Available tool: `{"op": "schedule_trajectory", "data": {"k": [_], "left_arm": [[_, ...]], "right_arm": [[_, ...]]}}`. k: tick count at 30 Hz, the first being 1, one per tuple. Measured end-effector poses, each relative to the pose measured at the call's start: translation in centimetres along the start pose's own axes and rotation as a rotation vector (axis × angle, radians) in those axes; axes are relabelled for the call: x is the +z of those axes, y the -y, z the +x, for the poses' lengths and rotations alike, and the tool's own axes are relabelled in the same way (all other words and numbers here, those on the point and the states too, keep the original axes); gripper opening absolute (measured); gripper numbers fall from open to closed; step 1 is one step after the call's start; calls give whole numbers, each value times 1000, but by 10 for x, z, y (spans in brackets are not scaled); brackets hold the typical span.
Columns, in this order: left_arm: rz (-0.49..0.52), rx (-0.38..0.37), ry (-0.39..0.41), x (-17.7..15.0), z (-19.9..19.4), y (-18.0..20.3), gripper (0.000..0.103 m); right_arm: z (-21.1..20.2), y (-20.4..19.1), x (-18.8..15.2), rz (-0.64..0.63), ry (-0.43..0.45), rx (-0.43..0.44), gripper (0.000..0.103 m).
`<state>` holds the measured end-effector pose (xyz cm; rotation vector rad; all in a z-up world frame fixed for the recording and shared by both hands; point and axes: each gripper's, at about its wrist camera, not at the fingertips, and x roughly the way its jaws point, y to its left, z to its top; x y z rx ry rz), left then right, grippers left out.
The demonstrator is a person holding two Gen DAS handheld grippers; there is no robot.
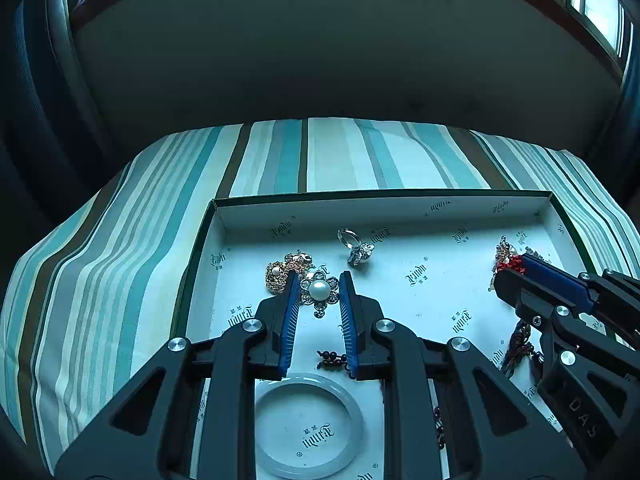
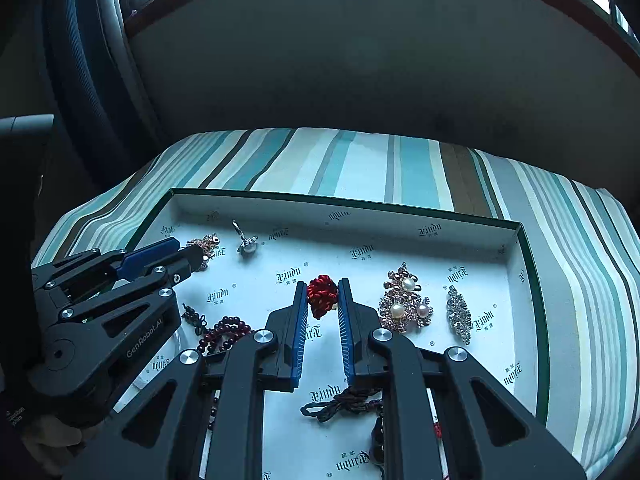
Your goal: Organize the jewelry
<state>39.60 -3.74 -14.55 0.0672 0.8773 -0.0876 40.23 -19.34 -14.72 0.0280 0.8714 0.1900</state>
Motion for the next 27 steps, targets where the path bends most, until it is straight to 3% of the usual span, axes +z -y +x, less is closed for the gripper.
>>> {"op": "schedule_trajectory", "data": {"k": [9, 13, 19, 22, 27], "left_arm": [[7, 6, -48, 4, 15, 0, 20], [0, 15, -41, 4, 15, -1, 41], [5, 26, -32, 3, 12, -1, 52], [10, 31, -23, 3, 10, 0, 55], [13, 39, -11, 3, 8, 0, 60]], "right_arm": [[11, 2, -4, 15, -18, -28, 16], [13, 2, -5, 18, -23, -29, 17], [13, 3, -4, 24, -23, -28, 18], [12, 3, -4, 29, -18, -34, 39], [10, 4, -4, 27, -9, -40, 42]]}}
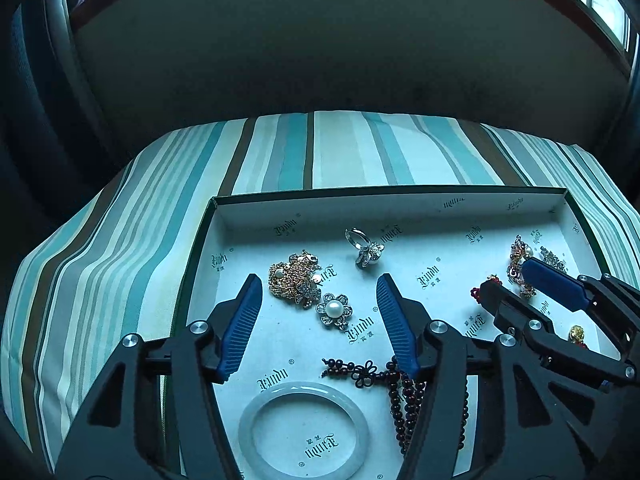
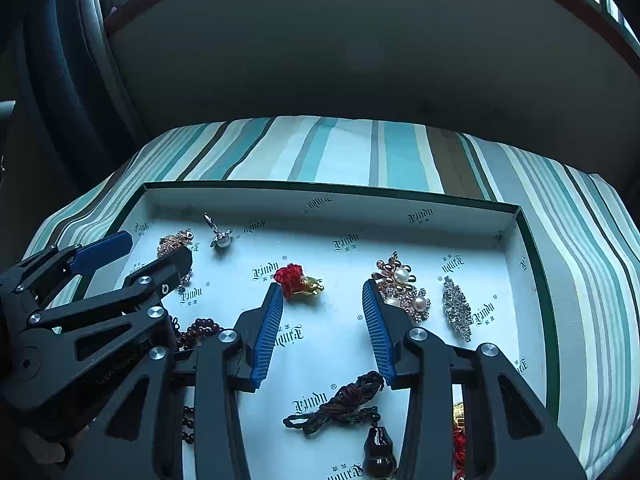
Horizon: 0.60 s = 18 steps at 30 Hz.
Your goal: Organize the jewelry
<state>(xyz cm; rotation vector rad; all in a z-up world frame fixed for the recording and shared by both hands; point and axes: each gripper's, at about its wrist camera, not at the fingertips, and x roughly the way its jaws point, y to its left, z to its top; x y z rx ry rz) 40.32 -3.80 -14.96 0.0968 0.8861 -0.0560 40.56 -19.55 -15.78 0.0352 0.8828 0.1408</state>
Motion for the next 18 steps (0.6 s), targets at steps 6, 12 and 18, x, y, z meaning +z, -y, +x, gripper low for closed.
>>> {"op": "schedule_trajectory", "data": {"k": [6, 12, 18], "left_arm": [[-7, 10, 11, -1, -1, -2, 66], [-4, 9, 10, -2, 0, -3, 67], [-10, 9, 23, -3, -3, -3, 69]], "right_arm": [[-1, 1, 0, 4, 2, -4, 42], [-3, 2, -3, 9, 5, -4, 42], [-8, 2, -4, 12, 18, -9, 42]]}}
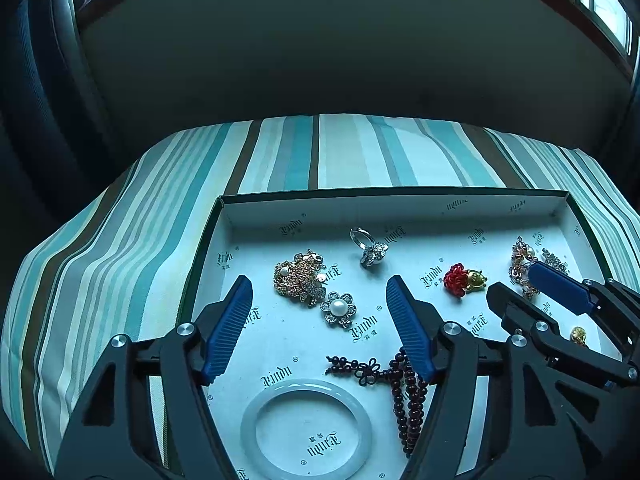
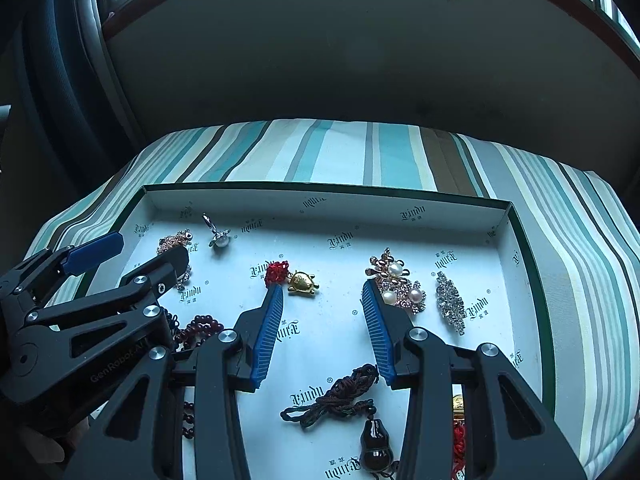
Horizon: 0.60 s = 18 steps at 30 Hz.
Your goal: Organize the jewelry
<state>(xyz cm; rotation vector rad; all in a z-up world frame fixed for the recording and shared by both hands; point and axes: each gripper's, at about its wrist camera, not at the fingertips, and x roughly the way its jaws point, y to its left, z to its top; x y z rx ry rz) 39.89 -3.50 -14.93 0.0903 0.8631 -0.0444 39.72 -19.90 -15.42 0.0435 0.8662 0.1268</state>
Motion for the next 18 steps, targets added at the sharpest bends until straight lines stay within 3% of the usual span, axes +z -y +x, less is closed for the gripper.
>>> {"op": "schedule_trajectory", "data": {"k": [6, 12, 14, 18], "left_arm": [[-4, 2, 33, -3, -13, 1, 73], [-12, 16, 59, -16, -38, 5, 76], [-11, 36, 70, -23, -50, 5, 84], [1, 79, 93, -42, -76, 6, 87]], "right_arm": [[-16, 1, -4, 5, 16, -4, 42], [-44, 3, -23, 18, 40, -32, 58], [-54, 3, -31, 19, 38, -38, 64], [-80, 2, -47, 17, 56, -47, 66]]}}
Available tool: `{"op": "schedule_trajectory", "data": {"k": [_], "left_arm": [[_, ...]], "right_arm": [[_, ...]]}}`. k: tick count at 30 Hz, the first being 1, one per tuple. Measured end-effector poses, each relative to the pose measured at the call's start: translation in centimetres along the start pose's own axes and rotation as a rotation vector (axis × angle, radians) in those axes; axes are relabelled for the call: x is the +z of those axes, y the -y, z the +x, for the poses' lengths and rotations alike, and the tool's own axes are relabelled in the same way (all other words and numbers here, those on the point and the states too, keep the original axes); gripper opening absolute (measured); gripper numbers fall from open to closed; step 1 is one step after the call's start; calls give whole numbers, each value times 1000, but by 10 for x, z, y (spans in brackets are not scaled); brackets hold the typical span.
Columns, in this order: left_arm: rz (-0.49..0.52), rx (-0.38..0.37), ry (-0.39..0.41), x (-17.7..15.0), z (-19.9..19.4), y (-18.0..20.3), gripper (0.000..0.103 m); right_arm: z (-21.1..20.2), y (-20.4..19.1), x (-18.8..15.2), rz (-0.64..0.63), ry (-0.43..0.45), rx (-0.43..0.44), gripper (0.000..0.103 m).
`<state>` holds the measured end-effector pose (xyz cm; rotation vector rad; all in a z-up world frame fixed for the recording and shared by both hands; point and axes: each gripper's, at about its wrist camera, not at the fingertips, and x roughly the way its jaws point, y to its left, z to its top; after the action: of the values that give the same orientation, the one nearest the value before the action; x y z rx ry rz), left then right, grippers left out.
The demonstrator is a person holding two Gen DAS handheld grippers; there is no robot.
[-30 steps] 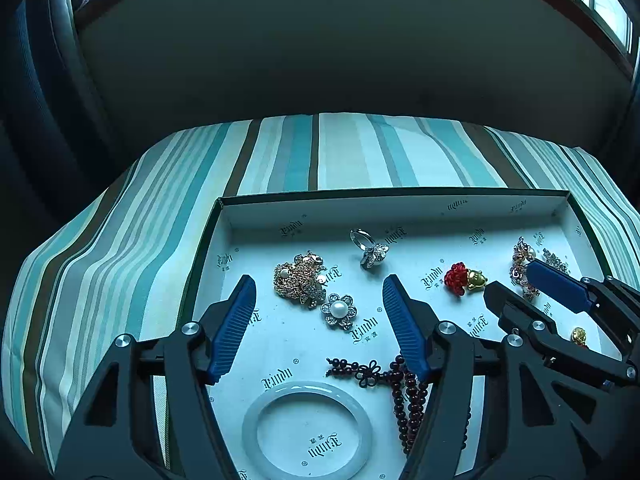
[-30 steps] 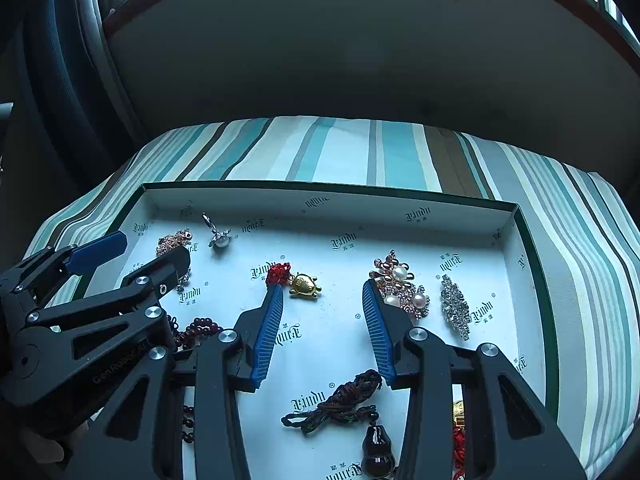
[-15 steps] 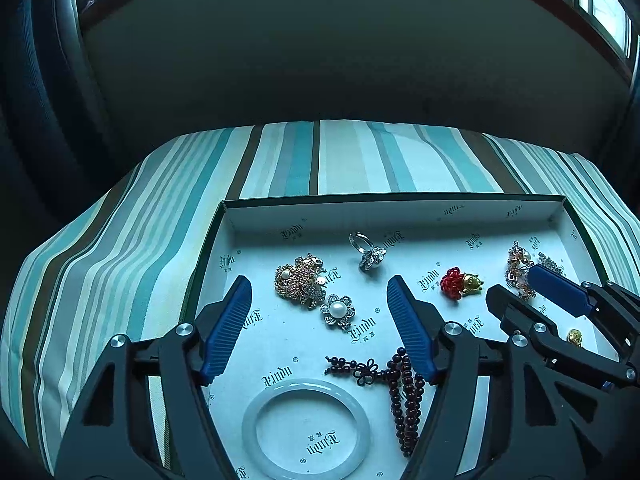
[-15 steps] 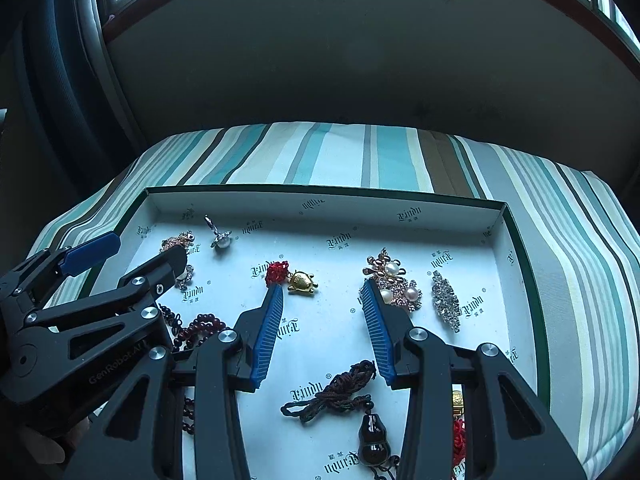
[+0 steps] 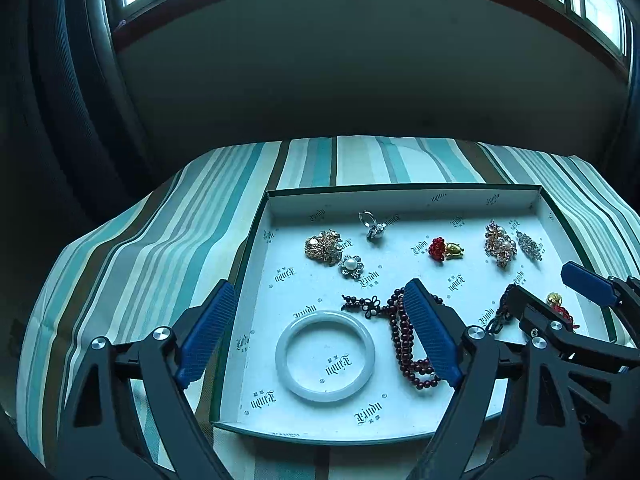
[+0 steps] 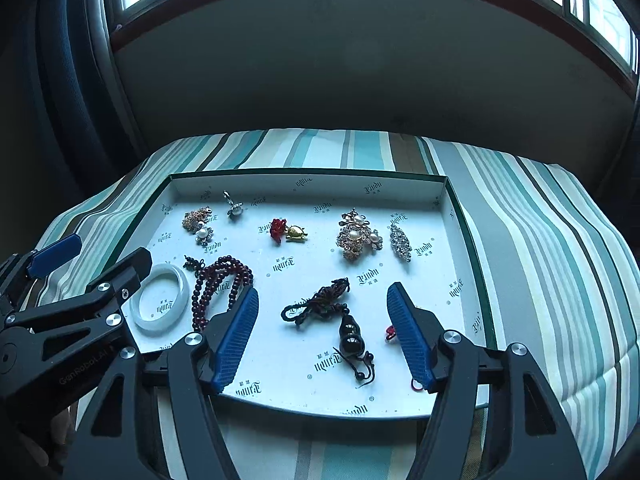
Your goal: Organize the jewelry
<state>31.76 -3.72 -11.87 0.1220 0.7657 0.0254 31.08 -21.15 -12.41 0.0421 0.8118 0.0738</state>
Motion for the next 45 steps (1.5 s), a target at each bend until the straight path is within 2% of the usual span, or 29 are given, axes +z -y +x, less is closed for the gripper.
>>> {"op": "schedule_trajectory", "data": {"k": [5, 15, 19, 23, 35, 45], "left_arm": [[-24, -22, 22, -17, -42, -5, 87], [-52, -38, 127, -33, -140, -17, 89], [-69, -38, 175, -37, -174, -23, 91], [-70, -38, 210, -46, -202, -28, 92], [-86, -36, 290, -61, -259, -40, 93], [-88, -33, 312, -68, -271, -42, 93]], "right_arm": [[-41, -2, -12, 6, 43, -1, 66], [-137, -16, -30, -19, 170, -4, 67], [-171, -22, -36, -41, 228, -13, 72], [-197, -27, -43, -61, 274, -16, 73], [-238, -30, -56, -62, 341, -13, 73], [-246, -33, -61, -68, 355, -16, 73]]}}
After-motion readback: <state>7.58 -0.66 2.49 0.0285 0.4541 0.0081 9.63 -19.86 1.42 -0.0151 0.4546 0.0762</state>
